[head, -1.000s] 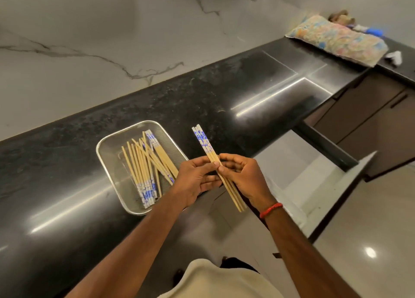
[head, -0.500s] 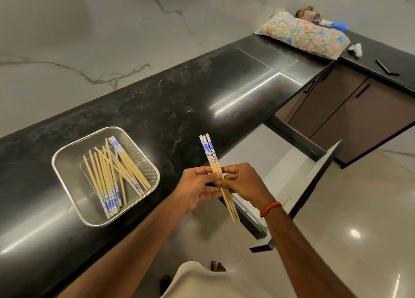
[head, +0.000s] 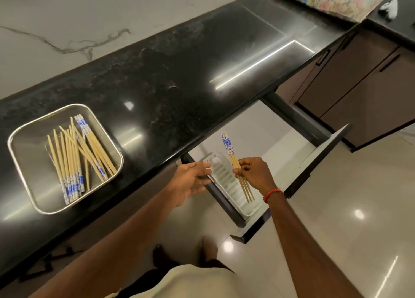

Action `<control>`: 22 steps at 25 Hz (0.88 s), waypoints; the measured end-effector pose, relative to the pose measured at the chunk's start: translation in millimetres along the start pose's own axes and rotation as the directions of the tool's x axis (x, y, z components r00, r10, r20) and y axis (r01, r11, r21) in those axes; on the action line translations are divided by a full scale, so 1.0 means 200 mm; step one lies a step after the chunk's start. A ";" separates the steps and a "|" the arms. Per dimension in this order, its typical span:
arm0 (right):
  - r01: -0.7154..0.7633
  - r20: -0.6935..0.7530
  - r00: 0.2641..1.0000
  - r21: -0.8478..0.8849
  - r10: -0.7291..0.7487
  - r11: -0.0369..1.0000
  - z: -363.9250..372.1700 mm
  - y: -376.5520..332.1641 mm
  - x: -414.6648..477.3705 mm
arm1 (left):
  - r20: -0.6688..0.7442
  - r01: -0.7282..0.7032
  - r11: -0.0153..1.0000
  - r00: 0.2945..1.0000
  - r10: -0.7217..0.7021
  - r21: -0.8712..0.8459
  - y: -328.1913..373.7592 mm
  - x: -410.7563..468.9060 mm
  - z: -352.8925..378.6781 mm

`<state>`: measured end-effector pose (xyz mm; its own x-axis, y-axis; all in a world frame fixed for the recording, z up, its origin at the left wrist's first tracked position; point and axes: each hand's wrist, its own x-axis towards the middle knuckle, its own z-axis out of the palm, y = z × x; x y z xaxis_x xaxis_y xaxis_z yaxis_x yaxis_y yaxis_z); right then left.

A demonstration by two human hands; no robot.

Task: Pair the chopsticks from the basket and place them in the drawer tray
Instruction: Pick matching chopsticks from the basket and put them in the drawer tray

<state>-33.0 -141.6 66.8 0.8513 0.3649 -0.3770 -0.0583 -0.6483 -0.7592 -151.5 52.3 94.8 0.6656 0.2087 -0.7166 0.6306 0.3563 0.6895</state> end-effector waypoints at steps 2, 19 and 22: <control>-0.037 0.035 0.999 -0.085 0.040 0.996 0.03 0.12 0.07 | -0.049 0.025 1.000 0.998 -0.026 -0.016 -0.06 0.03 0.00; -0.044 0.186 0.971 -0.472 0.148 0.880 0.39 0.40 0.23 | -0.134 0.119 0.993 0.984 -0.118 0.003 -0.26 0.03 0.11; -0.027 0.185 0.974 -0.488 0.133 0.872 0.41 0.40 0.22 | -0.130 0.128 0.992 0.983 -0.128 -0.006 -0.28 0.04 0.10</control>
<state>-42.6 -123.3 -53.7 0.7249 0.3924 -0.5662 0.1808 -0.9015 -0.3933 -173.6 15.8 52.6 0.5218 0.2783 -0.8064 0.7082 0.3857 0.5914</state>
